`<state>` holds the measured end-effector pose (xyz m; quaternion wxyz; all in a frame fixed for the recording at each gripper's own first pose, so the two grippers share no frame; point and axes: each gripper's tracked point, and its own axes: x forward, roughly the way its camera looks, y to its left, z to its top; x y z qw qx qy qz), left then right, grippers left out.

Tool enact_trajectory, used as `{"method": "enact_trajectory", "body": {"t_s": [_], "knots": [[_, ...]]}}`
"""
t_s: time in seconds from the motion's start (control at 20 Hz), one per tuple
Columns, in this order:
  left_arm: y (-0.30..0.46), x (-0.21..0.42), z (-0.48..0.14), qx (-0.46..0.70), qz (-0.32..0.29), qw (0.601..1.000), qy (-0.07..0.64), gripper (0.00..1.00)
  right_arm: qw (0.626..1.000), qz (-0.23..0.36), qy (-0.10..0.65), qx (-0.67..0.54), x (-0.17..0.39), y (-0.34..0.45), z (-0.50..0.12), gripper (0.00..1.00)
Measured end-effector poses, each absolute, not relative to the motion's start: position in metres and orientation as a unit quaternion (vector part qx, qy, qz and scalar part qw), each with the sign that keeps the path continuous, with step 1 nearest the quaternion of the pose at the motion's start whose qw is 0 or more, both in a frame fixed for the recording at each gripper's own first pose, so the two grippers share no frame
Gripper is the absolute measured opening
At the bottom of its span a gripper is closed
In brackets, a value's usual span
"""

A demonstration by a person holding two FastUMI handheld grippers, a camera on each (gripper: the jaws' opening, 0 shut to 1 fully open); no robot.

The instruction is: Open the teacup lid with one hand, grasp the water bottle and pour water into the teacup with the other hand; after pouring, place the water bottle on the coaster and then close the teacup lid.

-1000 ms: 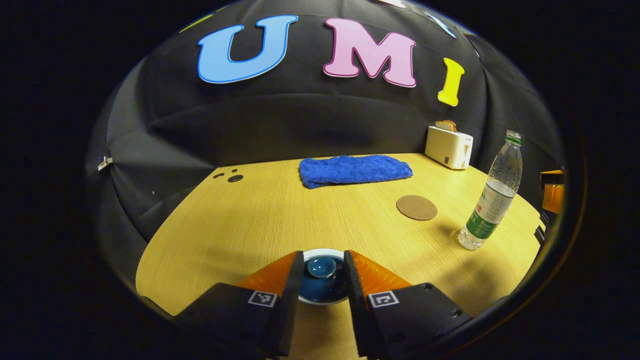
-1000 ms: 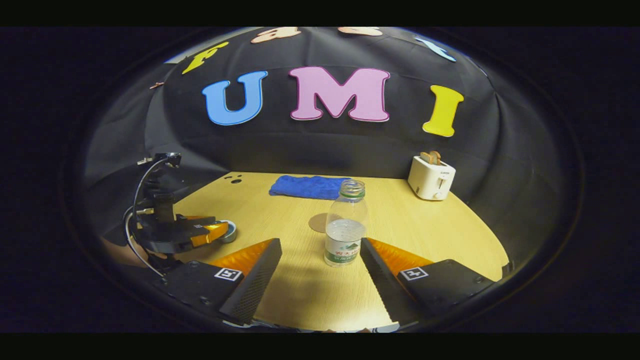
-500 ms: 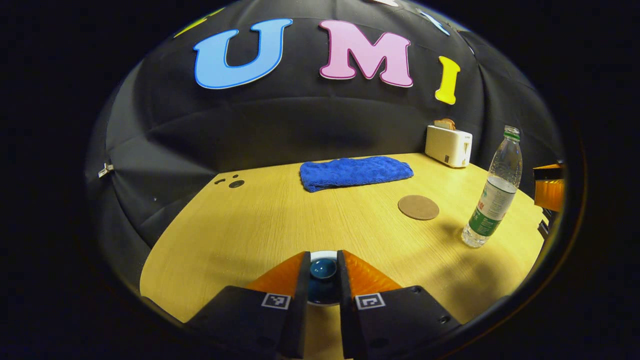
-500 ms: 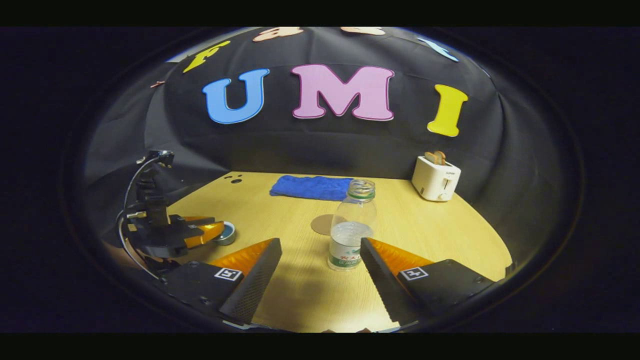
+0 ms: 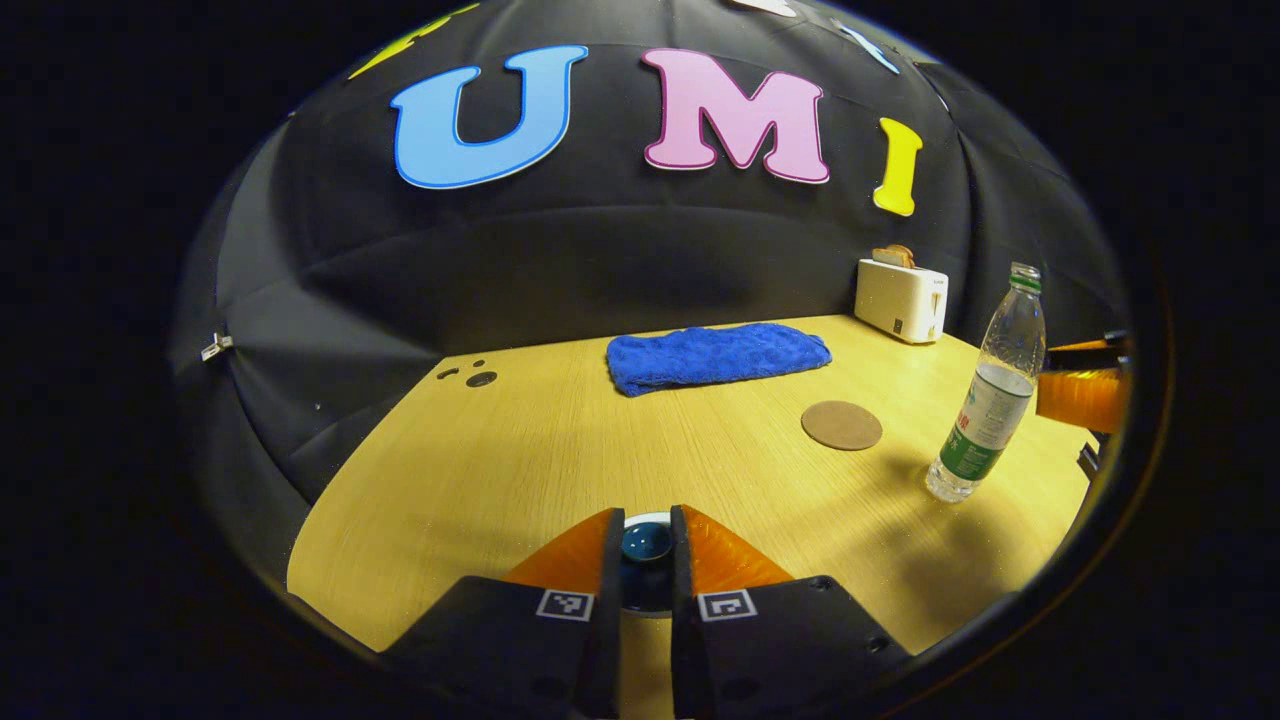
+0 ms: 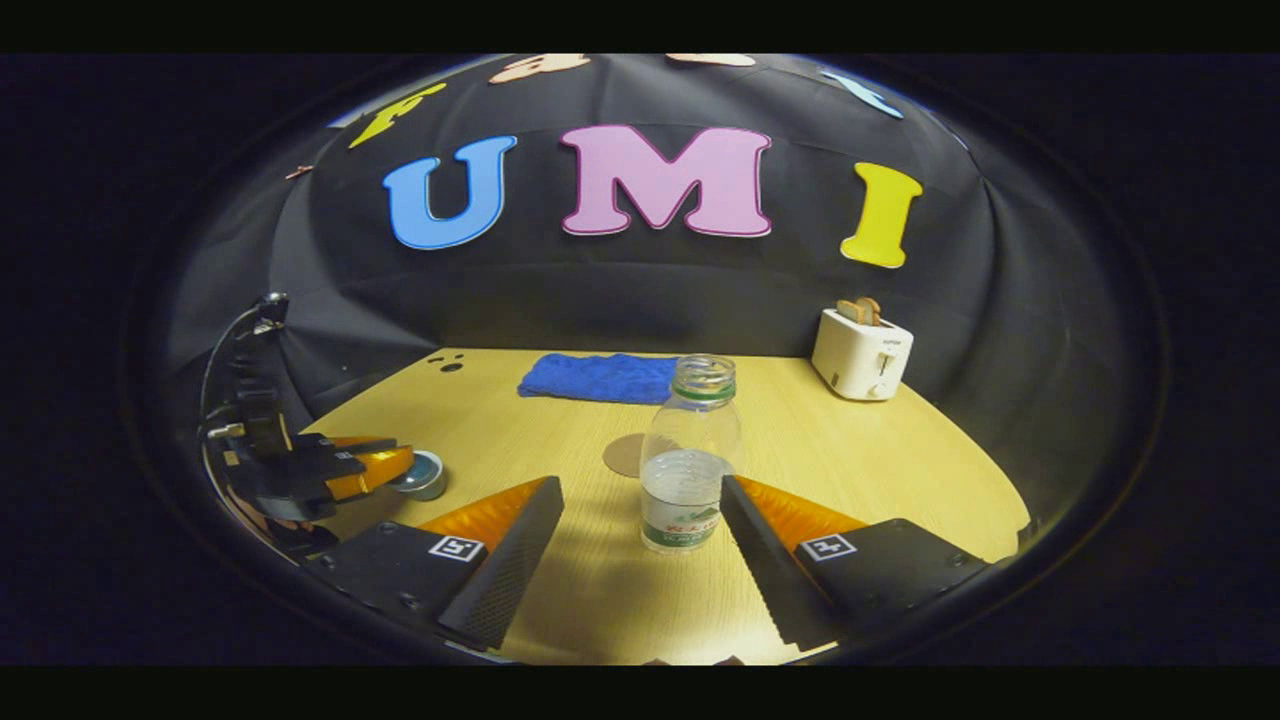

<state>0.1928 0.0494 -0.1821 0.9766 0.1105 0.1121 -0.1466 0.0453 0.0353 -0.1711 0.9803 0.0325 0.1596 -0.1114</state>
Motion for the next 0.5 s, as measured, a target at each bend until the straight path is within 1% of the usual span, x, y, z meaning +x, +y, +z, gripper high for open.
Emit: {"method": "enact_trajectory", "body": {"t_s": [0.25, 0.5], "knots": [[0.056, 0.191, -0.172, 0.104, -0.138, 0.979, 0.108, 0.24, 0.974, -0.145, 0.166, 0.046, 0.052, 0.018, -0.185, 0.98], [0.056, 0.184, -0.175, 0.102, -0.135, 0.979, 0.116, 0.24, 0.969, -0.178, 0.163, 0.059, 0.065, 0.0, -0.199, 0.98]]}}
